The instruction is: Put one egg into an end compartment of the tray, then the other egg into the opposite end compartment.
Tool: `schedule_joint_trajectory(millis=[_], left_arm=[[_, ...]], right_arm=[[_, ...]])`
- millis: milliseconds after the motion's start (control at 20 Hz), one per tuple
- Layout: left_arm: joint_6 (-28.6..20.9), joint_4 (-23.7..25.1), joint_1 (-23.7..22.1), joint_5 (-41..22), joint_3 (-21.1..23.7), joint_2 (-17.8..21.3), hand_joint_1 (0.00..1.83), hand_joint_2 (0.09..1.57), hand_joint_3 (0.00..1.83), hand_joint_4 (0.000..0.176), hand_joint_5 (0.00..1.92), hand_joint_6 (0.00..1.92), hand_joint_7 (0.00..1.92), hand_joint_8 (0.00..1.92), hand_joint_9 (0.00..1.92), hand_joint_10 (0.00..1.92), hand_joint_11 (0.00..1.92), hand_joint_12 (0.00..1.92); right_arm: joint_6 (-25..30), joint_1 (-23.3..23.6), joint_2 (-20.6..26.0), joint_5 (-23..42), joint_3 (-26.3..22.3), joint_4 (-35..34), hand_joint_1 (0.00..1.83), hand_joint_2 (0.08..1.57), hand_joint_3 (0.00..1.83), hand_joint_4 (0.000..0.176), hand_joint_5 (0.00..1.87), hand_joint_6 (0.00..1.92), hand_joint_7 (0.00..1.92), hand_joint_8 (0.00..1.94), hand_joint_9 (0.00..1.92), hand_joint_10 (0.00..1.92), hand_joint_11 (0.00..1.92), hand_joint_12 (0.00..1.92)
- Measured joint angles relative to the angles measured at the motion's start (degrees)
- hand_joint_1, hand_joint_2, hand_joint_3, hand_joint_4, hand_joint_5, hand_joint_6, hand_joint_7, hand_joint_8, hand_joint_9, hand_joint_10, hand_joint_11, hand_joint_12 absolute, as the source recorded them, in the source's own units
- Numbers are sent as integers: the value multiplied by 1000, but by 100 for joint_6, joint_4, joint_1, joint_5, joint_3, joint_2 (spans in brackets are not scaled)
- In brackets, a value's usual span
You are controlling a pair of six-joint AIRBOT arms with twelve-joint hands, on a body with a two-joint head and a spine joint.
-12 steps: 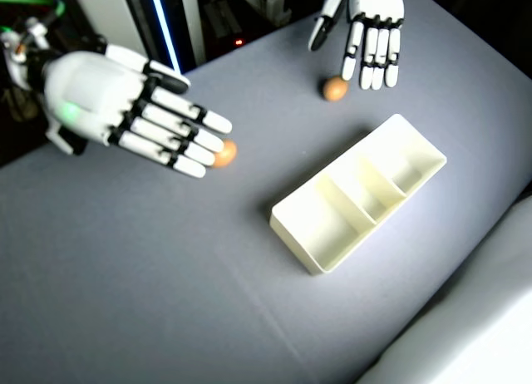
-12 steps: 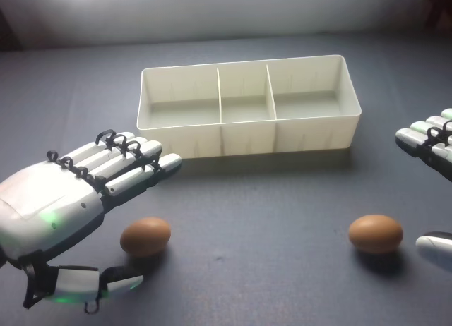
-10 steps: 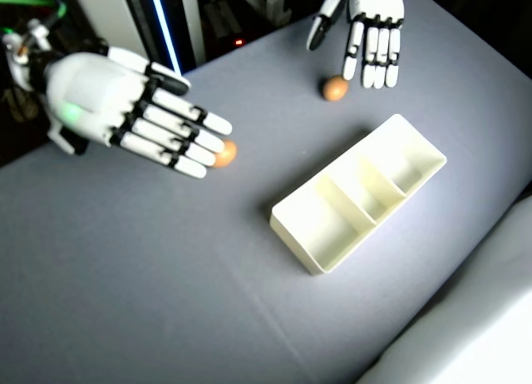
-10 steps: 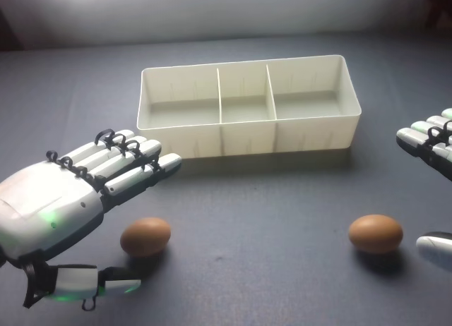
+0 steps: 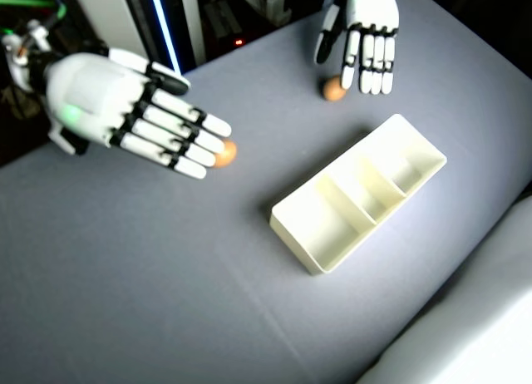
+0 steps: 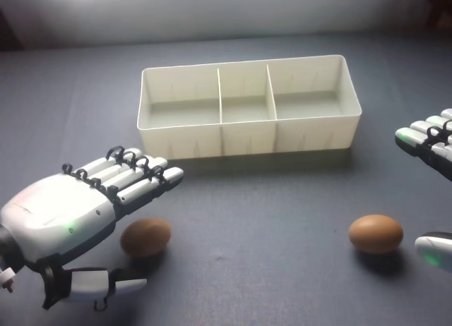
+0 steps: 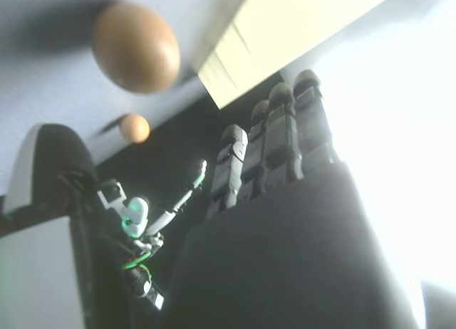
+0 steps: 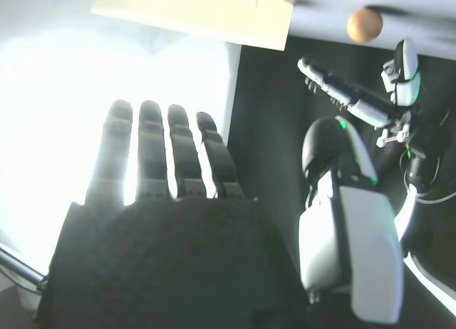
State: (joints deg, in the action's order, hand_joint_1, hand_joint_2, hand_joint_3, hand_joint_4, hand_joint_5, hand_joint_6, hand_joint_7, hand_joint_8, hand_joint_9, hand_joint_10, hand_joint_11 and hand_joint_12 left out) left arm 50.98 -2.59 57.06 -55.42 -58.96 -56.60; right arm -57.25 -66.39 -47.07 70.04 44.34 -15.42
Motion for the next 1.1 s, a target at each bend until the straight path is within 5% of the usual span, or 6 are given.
schedule_joint_trajectory(millis=[150,200,250,350,850,1100], left_arm=[[-57,-39,-28,166,-116,-114,905,1158,1,0,309,83,504,96,215,936,0,1733],[-61,-55,-59,256,-146,-149,999,1167,1,0,415,153,590,418,337,1222,202,1797],[-74,-42,-87,372,-195,-199,1140,1267,4,0,499,1152,748,1297,616,1535,577,1896],[-107,-20,-162,387,-221,-225,1128,1230,0,0,765,1255,891,1859,1090,1893,1210,1920],[-289,343,-800,-323,-254,142,1170,1244,6,0,724,1363,764,1553,1055,1921,1166,1921],[-190,348,-1707,-59,-739,-103,1075,1209,0,0,809,1262,891,1804,1128,1921,1266,1921]], right_arm=[[26,0,-13,-4,11,-2,229,1229,45,0,0,0,0,0,0,0,0,0],[46,0,-17,0,22,2,189,1235,44,0,0,0,0,0,0,0,0,0],[59,0,-24,0,31,-4,190,1233,40,0,0,0,0,0,0,0,0,0],[76,0,-35,-4,35,-9,230,1240,36,0,0,0,0,0,0,0,0,0],[151,-66,-37,37,76,-68,284,1278,34,0,0,0,0,0,0,0,0,0],[160,-66,-42,42,76,-114,301,1283,25,0,0,0,0,0,0,0,0,0]])
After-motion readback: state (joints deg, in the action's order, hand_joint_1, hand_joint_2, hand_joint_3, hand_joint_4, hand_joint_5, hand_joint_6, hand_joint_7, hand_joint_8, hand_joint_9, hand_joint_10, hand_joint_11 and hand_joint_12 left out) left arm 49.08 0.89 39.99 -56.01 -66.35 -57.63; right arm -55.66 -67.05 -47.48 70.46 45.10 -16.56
